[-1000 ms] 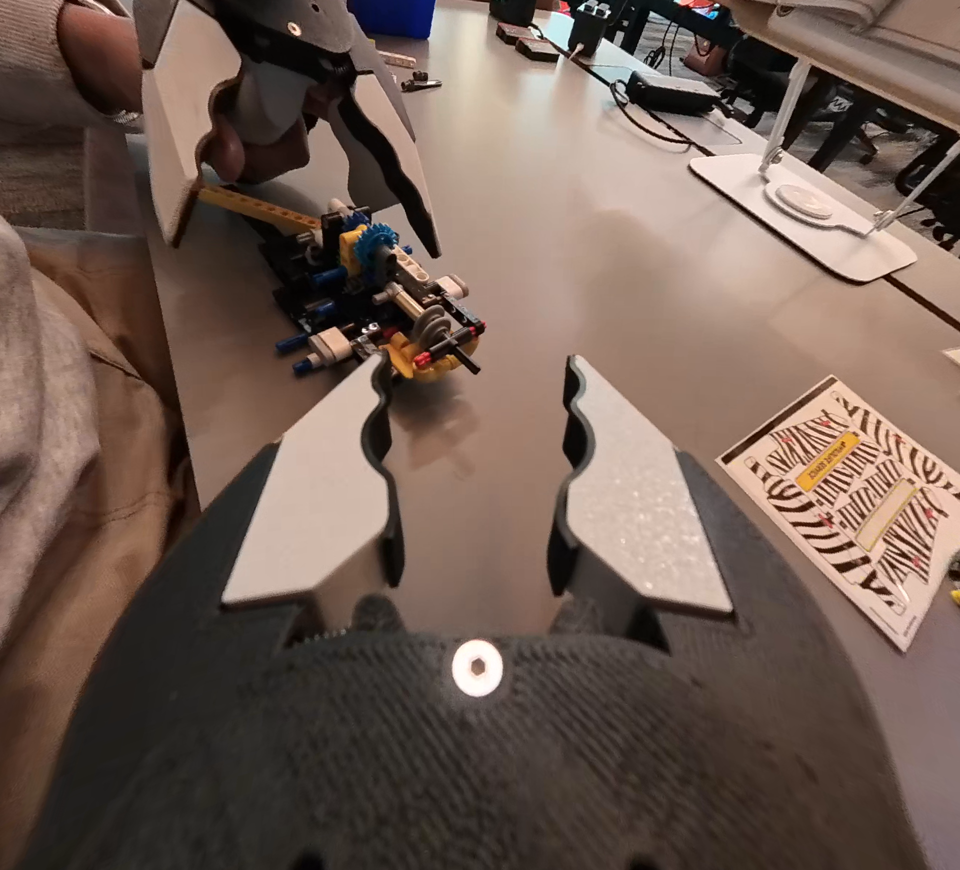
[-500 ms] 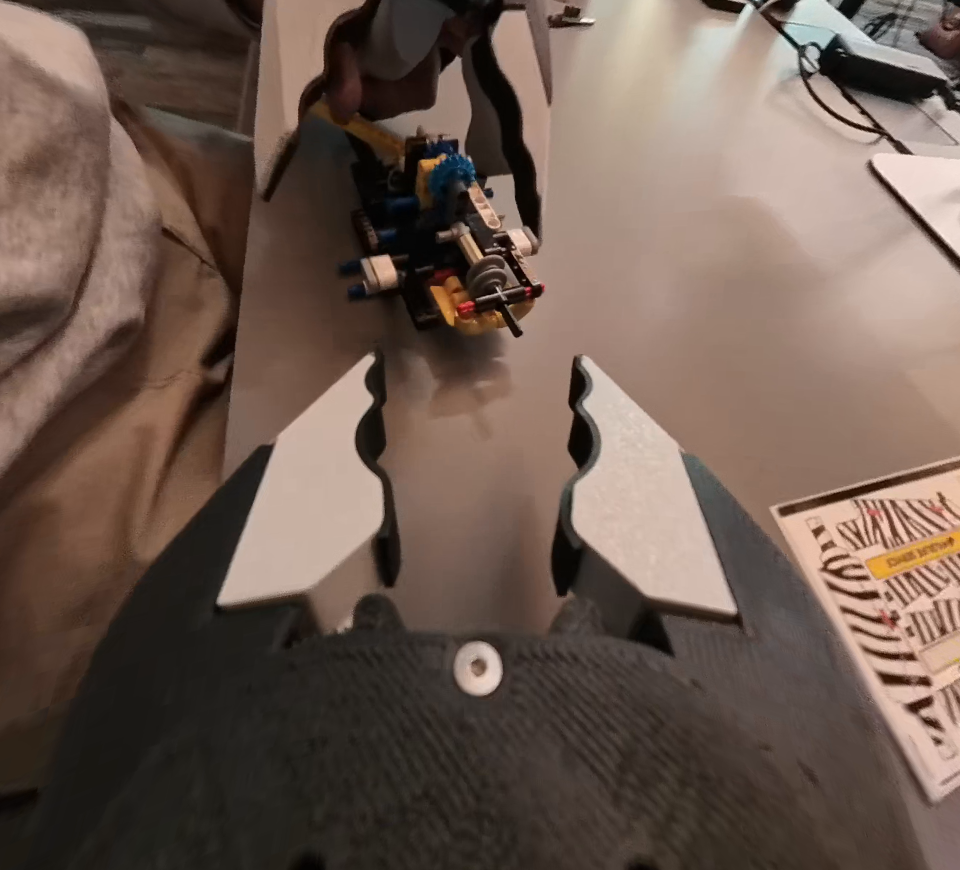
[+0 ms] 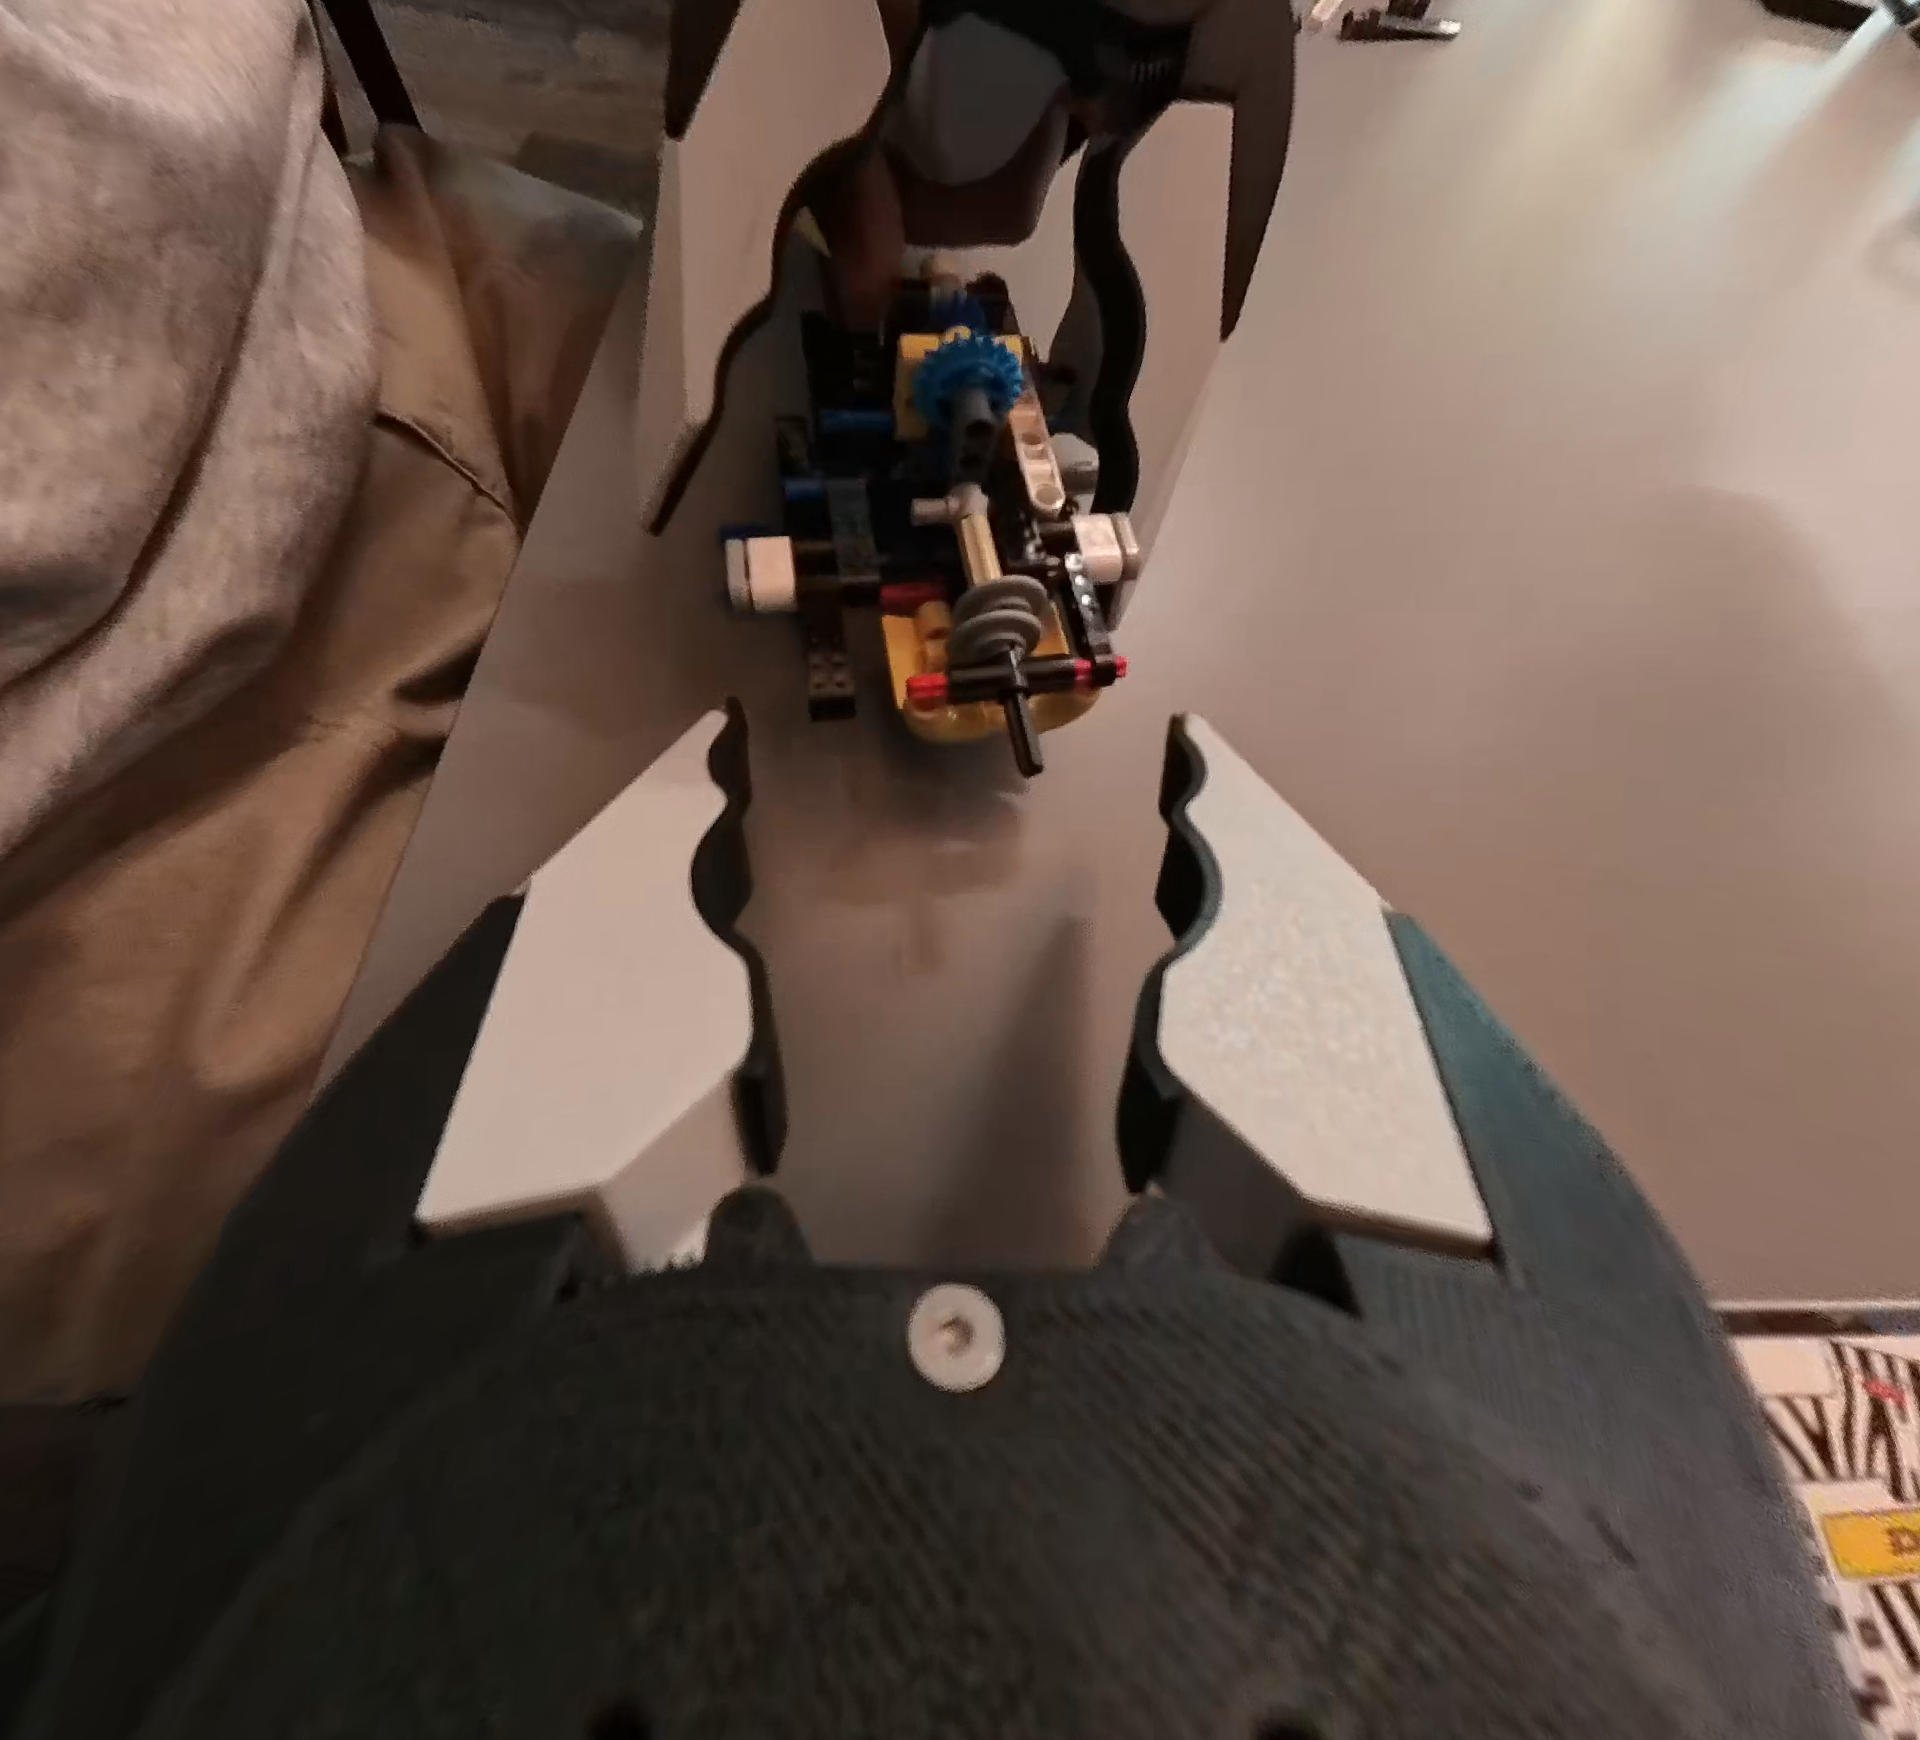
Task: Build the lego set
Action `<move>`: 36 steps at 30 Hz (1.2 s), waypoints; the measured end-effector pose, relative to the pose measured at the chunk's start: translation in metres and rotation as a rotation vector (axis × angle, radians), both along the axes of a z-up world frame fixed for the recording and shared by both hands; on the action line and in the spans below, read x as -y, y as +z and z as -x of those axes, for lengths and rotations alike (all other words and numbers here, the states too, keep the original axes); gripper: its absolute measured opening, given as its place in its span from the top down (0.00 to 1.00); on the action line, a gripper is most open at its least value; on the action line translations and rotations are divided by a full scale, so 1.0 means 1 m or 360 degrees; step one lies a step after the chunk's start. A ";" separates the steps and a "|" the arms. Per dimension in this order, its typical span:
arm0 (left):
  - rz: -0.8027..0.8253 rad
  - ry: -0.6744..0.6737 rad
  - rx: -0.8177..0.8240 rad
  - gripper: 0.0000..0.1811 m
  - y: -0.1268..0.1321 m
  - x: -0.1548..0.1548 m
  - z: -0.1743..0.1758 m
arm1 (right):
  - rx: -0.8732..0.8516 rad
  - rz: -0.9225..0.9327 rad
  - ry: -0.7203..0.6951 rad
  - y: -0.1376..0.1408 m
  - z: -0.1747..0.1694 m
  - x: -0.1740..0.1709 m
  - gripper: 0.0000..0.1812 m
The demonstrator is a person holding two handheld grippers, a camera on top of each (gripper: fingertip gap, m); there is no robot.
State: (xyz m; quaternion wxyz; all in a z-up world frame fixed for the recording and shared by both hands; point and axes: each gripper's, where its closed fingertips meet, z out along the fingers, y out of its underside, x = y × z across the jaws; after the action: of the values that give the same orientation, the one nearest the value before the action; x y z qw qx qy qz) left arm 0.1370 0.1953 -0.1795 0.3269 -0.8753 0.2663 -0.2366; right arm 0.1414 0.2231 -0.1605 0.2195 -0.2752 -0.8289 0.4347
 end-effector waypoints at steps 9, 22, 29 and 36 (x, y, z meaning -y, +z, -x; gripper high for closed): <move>-0.0003 -0.0020 0.0061 0.47 0.004 -0.001 -0.001 | -0.0021 0.0029 0.0053 0.008 0.006 0.003 0.72; 0.0024 -0.0064 0.0102 0.46 0.002 0.002 -0.006 | -0.0010 0.0018 0.0052 0.004 0.008 0.004 0.74; 0.0073 -0.0066 0.0166 0.36 0.011 0.012 -0.002 | -0.0015 0.0019 0.0047 0.003 0.009 0.004 0.74; 0.0062 0.0054 -0.0006 0.35 0.007 0.026 0.019 | -0.0014 0.0021 0.0022 0.003 0.010 0.001 0.70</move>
State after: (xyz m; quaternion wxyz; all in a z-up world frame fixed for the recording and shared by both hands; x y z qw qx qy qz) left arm 0.1183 0.1689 -0.1726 0.3132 -0.8864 0.2473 -0.2346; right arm 0.1315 0.2224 -0.1571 0.2182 -0.2689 -0.8269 0.4430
